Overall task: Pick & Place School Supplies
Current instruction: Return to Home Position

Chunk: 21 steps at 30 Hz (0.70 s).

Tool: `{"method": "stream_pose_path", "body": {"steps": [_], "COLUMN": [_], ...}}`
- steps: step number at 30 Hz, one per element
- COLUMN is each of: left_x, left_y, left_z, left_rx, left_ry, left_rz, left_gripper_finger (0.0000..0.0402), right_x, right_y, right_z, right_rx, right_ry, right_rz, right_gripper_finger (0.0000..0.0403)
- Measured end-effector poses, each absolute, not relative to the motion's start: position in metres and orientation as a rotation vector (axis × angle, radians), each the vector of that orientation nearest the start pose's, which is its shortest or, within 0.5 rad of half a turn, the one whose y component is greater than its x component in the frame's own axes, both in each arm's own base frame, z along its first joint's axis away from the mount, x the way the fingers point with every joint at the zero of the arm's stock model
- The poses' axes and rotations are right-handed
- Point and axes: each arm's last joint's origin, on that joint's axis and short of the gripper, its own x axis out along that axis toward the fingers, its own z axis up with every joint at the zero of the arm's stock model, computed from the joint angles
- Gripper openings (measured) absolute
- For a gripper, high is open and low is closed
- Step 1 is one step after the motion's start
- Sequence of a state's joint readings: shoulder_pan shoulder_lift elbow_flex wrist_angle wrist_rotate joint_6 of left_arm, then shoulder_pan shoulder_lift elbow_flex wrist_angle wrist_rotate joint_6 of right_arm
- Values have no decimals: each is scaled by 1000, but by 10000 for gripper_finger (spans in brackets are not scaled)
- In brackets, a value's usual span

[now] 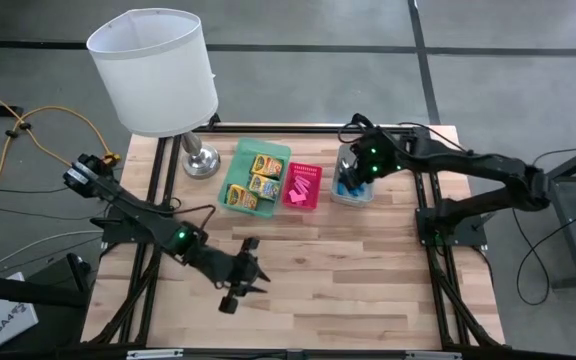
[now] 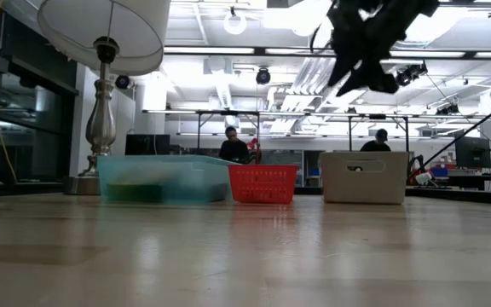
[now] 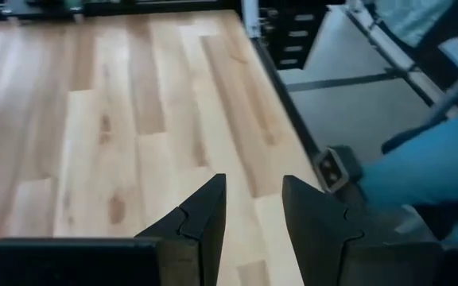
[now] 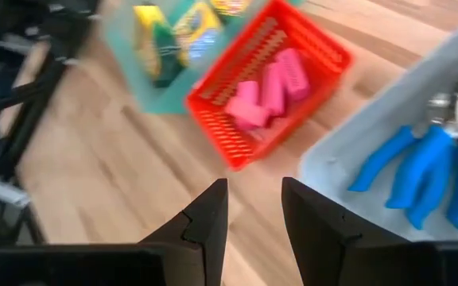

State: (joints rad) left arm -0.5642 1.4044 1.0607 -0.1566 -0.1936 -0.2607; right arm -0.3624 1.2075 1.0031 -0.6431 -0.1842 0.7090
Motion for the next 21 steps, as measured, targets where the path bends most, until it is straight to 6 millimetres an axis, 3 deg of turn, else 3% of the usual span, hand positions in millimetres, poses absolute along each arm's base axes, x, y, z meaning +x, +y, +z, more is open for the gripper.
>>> {"method": "stream_pose_path", "body": {"steps": [11,21], "left_x": [276,270], "left_y": [-131,-122], "left_z": [301,315], "left_rx": [-101,-105], "left_ry": [472,421], "left_rz": [-204,-198], "left_gripper_finger": [122,122], "right_x": [236,240], "right_y": [-34,1], "right_z": [297,297], "right_rx": [781,660], "right_ry": [750,755], "right_rz": [-245,-206], "right_gripper_finger": [111,111]}}
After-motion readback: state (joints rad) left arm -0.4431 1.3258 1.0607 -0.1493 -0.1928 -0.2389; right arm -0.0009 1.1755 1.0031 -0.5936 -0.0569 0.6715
